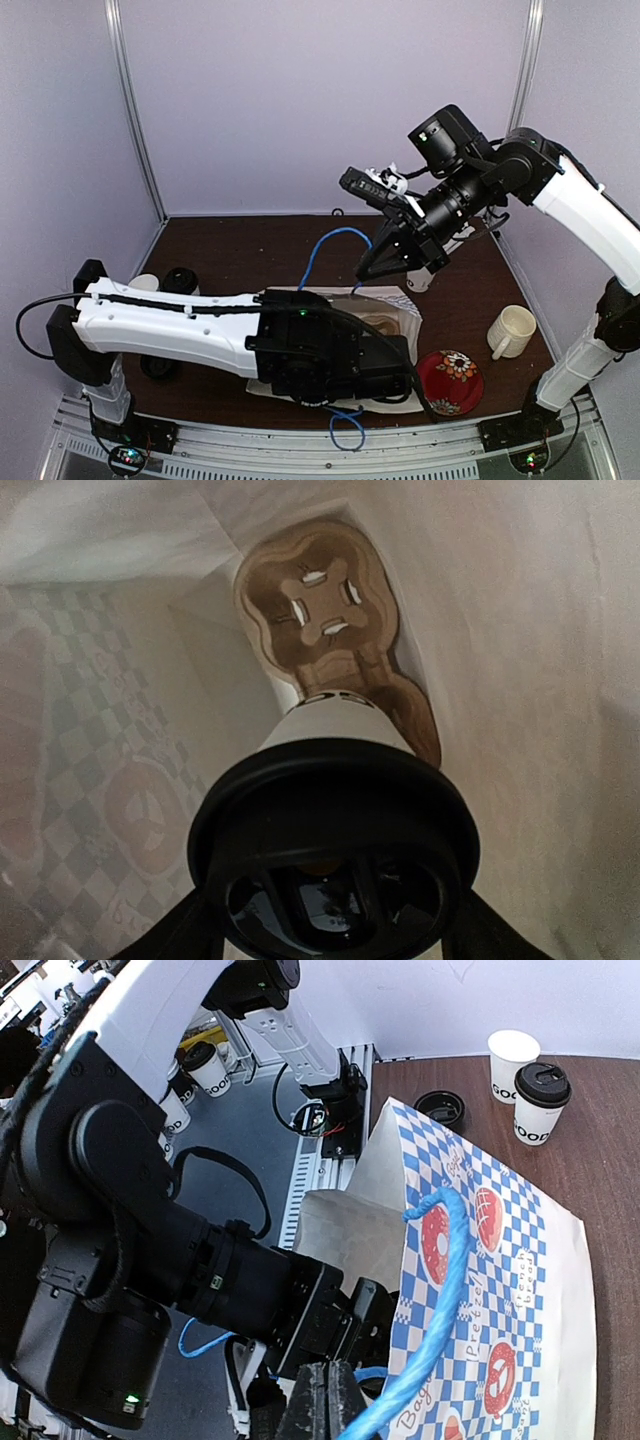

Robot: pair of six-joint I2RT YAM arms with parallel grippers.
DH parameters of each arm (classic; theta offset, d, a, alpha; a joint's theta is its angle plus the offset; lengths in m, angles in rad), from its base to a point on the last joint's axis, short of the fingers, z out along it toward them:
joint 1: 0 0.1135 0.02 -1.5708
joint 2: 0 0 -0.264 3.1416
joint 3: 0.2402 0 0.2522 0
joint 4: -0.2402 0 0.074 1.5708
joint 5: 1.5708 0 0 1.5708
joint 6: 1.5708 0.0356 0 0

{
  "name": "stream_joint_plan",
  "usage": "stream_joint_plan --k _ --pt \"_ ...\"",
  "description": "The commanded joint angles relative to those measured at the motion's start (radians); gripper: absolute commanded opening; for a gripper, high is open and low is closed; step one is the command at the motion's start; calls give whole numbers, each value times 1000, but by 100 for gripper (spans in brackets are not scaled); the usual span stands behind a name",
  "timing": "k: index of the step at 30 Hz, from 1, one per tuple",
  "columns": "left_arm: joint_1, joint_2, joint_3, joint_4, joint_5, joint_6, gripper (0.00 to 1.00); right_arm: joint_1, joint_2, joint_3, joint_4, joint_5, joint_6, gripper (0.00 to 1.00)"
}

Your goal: Pack the takeout coffee

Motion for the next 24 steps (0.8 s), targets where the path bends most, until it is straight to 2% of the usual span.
stream_joint_plan --k 1,7,13,24 --pt "21 13 -35 8 -88 1 47 5 -8 40 42 -24 46 0" --pt "43 -17 -80 38 -116 -43 46 6 7 38 42 -40 49 0" --pt "55 -137 -200 126 -20 -69 46 8 15 36 33 -62 45 0" --pt "58 -196 -246 140 70 -89 45 8 34 43 42 -50 52 0"
